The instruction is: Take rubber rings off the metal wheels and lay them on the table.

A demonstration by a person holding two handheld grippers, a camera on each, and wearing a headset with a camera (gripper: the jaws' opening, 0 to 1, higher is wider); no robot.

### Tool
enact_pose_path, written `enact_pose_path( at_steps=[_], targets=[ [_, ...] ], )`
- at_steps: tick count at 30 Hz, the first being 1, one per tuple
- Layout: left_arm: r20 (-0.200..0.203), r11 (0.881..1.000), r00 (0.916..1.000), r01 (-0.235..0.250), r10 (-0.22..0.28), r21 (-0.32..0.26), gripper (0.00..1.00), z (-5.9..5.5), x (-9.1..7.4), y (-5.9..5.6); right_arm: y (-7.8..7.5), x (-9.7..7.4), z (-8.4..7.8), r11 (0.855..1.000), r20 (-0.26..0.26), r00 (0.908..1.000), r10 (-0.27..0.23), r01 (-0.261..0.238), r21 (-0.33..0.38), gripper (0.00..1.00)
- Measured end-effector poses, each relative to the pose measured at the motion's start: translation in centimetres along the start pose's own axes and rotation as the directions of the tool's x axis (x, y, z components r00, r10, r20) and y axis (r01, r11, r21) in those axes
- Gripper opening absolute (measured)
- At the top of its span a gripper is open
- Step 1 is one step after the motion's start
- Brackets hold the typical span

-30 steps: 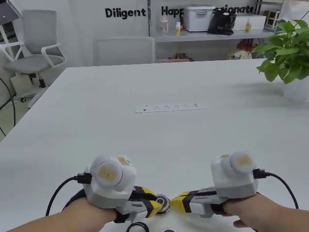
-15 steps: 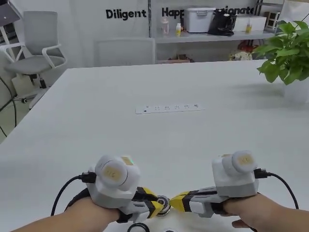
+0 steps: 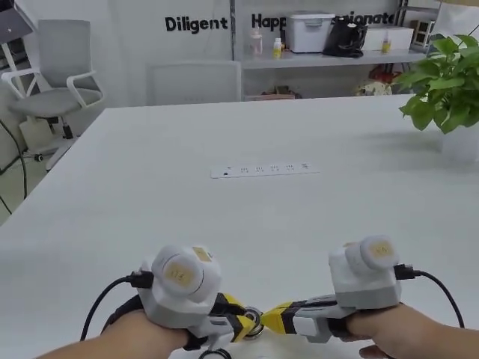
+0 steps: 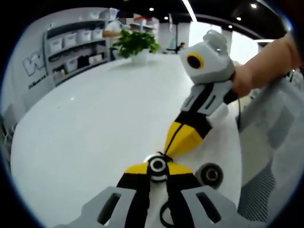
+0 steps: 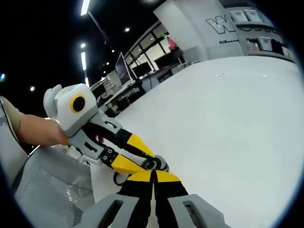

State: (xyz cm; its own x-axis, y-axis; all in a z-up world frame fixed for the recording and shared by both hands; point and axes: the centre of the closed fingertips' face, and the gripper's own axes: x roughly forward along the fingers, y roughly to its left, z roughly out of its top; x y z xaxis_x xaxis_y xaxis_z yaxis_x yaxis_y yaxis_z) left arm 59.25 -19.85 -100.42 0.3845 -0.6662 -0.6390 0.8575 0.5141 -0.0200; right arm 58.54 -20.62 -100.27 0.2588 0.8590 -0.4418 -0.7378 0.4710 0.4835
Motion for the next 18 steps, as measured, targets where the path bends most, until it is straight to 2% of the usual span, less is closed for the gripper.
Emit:
enact_pose_path(
  at_steps=[9,11,12,13,15,18],
  targets=[
    [0.0,1.0,1.0,0.002,-0.002,0.007,0.12,0.0,0.0,0.0,0.5,0.1,0.3,0.999,0.014,0.9996,0.023,-0.023,0.024,0.0],
    [0.0,1.0,1.0,0.001,-0.001,0.007,0.12,0.0,0.0,0.0,1.8,0.2,1.2,0.995,0.063,0.9946,0.082,-0.085,0.047,0.0],
    [0.002,1.0,1.0,-0.003,0.003,0.005,0.12,0.0,0.0,0.0,3.3,0.2,0.7,0.988,0.024,0.9891,0.146,-0.147,0.057,0.0],
    [0.001,1.0,1.0,0.0,0.0,0.017,0.12,0.0,-0.1,0.0,1.9,0.7,1.7,0.997,0.063,0.9953,0.073,-0.071,-0.032,0.0],
    [0.015,1.0,0.9999,-0.002,0.002,0.005,0.12,0.1,-0.1,0.1,1.9,0.5,1.0,0.996,0.043,0.9951,0.089,-0.09,0.026,0.0],
    [0.013,1.0,0.9999,-0.006,0.006,0.001,0.12,0.2,-0.1,0.0,1.8,0.3,0.9,0.996,0.048,0.9954,0.084,-0.085,0.023,0.0]
  ],
)
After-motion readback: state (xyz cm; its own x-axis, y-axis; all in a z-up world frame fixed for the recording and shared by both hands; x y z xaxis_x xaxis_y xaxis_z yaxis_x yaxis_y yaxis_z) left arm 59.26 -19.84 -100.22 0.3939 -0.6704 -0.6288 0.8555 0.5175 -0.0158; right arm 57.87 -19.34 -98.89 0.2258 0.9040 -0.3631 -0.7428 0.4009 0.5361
